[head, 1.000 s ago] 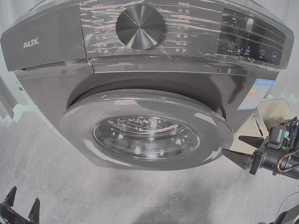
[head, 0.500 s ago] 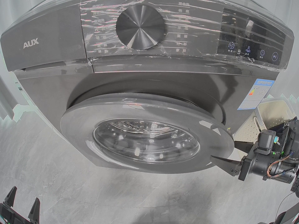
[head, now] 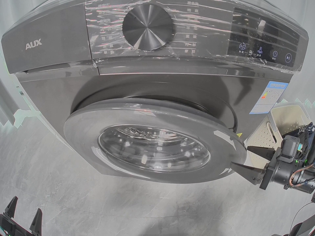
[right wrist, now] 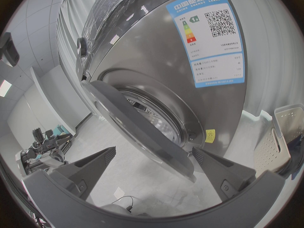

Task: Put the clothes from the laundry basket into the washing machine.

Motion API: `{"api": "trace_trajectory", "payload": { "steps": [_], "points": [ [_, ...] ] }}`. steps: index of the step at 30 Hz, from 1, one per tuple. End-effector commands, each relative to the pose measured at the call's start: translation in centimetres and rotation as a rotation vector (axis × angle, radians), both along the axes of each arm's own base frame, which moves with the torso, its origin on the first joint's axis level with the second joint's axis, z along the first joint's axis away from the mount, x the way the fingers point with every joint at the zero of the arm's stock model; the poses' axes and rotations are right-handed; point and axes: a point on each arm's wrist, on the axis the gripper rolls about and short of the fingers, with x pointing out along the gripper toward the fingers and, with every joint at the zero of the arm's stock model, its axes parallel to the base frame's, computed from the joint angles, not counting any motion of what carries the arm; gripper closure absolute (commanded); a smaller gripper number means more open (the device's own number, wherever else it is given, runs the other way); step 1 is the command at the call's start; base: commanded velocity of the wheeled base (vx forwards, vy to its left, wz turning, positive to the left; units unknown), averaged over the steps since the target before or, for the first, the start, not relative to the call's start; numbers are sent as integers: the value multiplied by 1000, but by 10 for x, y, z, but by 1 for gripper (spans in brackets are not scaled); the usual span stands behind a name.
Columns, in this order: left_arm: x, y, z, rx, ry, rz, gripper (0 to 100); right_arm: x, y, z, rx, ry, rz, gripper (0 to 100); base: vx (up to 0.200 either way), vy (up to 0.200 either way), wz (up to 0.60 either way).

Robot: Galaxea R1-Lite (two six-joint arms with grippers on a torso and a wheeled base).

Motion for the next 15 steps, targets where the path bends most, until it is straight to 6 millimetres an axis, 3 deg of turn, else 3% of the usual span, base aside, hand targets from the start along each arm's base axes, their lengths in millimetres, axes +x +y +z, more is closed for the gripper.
{"api": "trace_trajectory", "payload": {
  "steps": [1,7,12,15],
  "points": [
    [0,0,-4,-2,-2,2,0,21,7,6,-3,-6,-22,0,0,0,0],
    [0,0,-4,-3,-2,2,0,27,15,-5,-27,45,-4,0,0,0,0],
    [0,0,-4,-2,-2,0,0,12,14,-16,-46,79,36,0,0,0,0],
    [0,0,-4,4,-2,2,0,2,8,-13,-31,56,39,0,0,0,0]
  ]
}}
